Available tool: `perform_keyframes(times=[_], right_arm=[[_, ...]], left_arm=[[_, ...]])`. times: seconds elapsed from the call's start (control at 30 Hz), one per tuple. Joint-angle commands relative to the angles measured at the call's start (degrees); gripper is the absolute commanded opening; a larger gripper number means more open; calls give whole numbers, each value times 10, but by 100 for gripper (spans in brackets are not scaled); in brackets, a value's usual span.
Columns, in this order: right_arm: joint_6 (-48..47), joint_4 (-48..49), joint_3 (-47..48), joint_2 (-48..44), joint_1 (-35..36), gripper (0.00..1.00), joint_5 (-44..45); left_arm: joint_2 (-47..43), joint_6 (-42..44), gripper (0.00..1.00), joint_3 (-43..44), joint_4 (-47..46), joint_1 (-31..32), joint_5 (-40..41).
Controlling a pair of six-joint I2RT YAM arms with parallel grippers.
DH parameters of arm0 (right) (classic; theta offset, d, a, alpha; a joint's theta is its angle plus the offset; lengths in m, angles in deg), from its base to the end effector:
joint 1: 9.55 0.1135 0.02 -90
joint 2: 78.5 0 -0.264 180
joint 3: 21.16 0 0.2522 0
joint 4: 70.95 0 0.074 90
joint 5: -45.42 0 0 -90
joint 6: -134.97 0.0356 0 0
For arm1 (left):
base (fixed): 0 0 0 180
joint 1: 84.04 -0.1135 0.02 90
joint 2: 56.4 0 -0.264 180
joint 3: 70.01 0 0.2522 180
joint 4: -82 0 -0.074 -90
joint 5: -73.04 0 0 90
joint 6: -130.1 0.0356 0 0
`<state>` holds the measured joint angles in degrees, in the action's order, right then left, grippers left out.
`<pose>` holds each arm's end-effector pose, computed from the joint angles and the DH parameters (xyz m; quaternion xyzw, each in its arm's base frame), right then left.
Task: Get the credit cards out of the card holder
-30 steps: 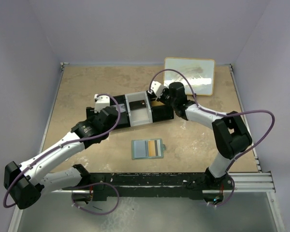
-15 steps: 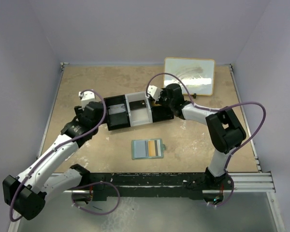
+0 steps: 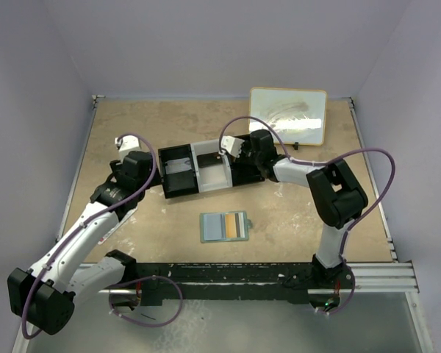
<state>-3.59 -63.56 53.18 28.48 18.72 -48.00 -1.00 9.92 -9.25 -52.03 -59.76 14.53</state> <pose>0.3588 0.1954 0.1832 -0.5371 0.6515 -0.0695 0.5313 0.1903 -0.0655 0.2864 -0.1582 0.8675 0.0352 0.4704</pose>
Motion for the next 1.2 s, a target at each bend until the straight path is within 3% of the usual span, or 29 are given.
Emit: perform_keyframes(times=[0.0, 0.5, 0.7, 0.87, 0.97, 1.17], right_arm=[[-21, 15, 36, 10, -2, 1, -7], [-31, 3, 38, 26, -1, 6, 9], [-30, 0, 38, 21, -2, 19, 7], [-25, -3, 38, 21, -2, 21, 3], [-22, -5, 38, 20, -2, 31, -1], [-17, -14, 41, 14, -1, 33, -6]], left_arm=[[0, 18, 72, 4, -19, -4, -15], [8, 26, 72, 6, -19, -3, -33], [14, 29, 72, 7, -19, -4, -39], [18, 30, 72, 7, -18, -3, -43], [18, 30, 72, 7, -18, -3, -43], [22, 32, 72, 7, -18, -4, -46]])
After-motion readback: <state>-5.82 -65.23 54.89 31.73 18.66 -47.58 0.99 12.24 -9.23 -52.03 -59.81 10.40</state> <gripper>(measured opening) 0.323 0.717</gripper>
